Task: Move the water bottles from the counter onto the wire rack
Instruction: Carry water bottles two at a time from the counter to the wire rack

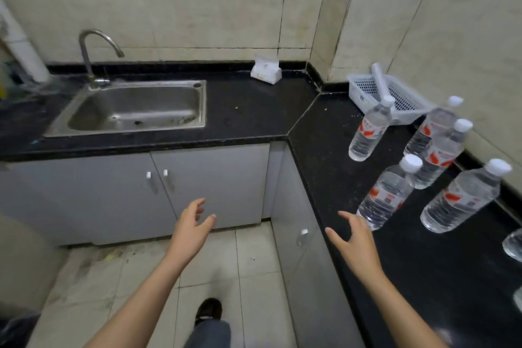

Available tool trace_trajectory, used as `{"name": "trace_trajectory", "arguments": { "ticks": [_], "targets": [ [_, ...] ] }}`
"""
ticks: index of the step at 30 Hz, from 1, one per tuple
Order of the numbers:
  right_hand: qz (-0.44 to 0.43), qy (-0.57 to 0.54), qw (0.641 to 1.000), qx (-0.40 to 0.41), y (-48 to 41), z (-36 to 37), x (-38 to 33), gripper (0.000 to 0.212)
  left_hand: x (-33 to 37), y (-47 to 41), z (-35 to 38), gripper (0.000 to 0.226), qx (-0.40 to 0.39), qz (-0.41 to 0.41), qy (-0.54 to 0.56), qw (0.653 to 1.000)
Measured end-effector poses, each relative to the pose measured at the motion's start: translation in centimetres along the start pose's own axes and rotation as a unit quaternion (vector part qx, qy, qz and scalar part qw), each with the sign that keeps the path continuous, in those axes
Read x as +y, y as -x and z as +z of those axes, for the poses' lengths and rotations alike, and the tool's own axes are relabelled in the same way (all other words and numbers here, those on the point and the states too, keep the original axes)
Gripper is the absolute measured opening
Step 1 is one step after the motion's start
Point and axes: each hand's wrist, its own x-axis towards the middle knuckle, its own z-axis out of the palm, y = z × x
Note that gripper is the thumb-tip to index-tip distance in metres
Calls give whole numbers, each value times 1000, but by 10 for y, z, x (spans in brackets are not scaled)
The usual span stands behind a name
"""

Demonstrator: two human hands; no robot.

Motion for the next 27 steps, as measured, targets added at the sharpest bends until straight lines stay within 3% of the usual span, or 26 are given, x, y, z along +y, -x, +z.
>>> {"name": "trace_trajectory", "arguments": {
  "ticks": [4,9,15,18,20,23,27],
  "targets": [
    [26,6,997,68,-38,13,-14,46,18,-78,16,45,-64,24,1,998],
    [131,-12,981,141,-61,32,-20,44,40,-159,28,46,-151,57,-22,987],
    [278,-56,935,211,-60,41,-12,45,55,-221,59,45,-235,70,-33,969],
    [321,-84,894,303,-56,27,-6,59,67,-231,97,45,-280,61,-35,957],
    [334,-107,864,361,-61,12,-2,79,78,-234,126,44,-311,64,-36,948],
    [304,-124,858,394,-79,-6,6,101,102,-235,169,44,-349,94,-43,932],
    [268,-162,843,437,-114,-22,9,97,142,-237,218,46,-376,142,-61,914]
  ]
}}
